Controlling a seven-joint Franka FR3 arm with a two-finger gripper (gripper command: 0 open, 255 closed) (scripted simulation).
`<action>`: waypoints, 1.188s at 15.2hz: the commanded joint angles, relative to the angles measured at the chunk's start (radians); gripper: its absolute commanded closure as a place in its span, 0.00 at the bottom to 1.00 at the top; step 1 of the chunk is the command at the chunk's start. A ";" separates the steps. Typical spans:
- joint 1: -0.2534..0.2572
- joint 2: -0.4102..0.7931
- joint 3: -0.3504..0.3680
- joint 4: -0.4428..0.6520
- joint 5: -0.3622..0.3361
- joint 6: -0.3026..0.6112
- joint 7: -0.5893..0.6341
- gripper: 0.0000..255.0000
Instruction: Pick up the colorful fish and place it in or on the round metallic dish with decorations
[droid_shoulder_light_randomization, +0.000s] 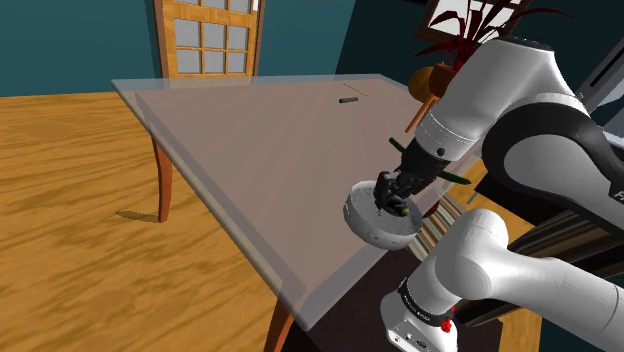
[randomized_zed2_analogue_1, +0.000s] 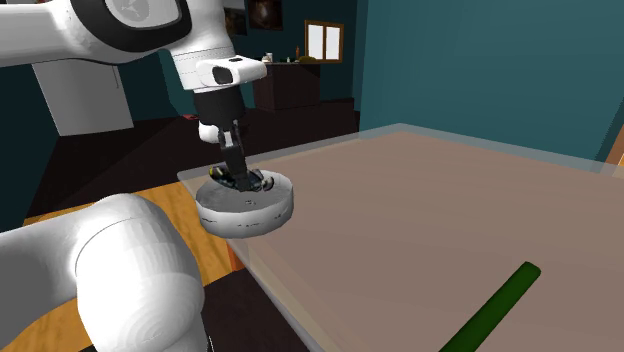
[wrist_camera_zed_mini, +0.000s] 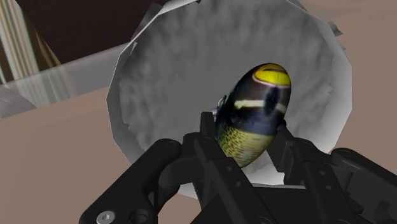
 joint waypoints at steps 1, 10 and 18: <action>0.000 0.000 0.000 0.000 0.000 0.000 0.000 1.00; -0.015 0.040 -0.023 0.115 -0.022 -0.074 0.001 0.00; -0.018 0.052 -0.028 0.146 -0.027 -0.092 0.002 0.00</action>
